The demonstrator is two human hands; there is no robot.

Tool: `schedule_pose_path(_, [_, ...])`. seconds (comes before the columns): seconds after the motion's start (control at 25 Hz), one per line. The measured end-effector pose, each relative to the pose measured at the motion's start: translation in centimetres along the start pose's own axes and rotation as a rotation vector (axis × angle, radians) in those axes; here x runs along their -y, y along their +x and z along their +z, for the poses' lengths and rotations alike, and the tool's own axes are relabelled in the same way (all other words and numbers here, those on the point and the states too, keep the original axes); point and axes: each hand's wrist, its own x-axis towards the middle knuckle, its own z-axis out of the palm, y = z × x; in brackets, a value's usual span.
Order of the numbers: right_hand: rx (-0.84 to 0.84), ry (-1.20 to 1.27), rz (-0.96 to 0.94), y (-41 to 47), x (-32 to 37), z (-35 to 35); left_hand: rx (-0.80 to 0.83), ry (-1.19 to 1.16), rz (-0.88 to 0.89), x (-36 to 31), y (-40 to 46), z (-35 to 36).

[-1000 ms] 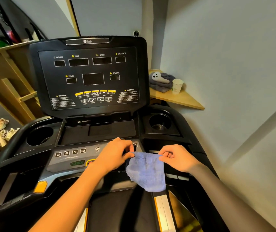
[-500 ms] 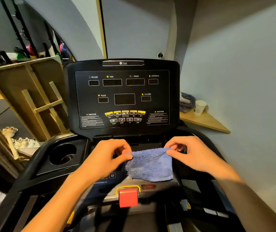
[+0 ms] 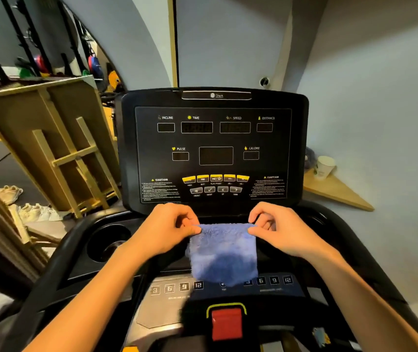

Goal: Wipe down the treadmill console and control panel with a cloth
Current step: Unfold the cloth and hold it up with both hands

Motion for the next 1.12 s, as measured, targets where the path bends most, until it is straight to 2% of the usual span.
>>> schedule_pose_path(0.2, [0.049, -0.211, 0.142, 3.2, -2.5, 2.1, -0.057, 0.128, -0.153, 1.8, 2.4, 3.2])
schedule_pose_path(0.36, [-0.051, -0.416, -0.031, 3.2, -4.8, 3.9, -0.13, 0.346, -0.171, 2.2, 3.3, 4.9])
schedule_pose_path(0.68, [-0.264, -0.606, -0.146, 3.3, -6.4, 5.6, -0.232, 0.578, -0.08, 2.7, 2.7, 7.3])
schedule_pose_path(0.76, [-0.276, -0.53, -0.158, 2.7, -6.4, 5.1, -0.262, 0.497, -0.141, 2.0, 1.8, 6.8])
schedule_pose_path(0.84, [-0.191, -0.392, -0.169, 1.6, -6.1, 4.4, -0.234, 0.36, -0.243, 1.2, 0.2, 5.9])
schedule_pose_path(1.0, [0.122, -0.233, -0.147, -1.1, -6.0, 3.9, 0.084, -0.008, -0.235, 0.2, -2.9, 4.7])
schedule_pose_path(1.12, [0.173, -0.19, -0.104, -1.5, -6.6, 4.4, 0.145, -0.126, -0.183, 0.4, -3.4, 4.9])
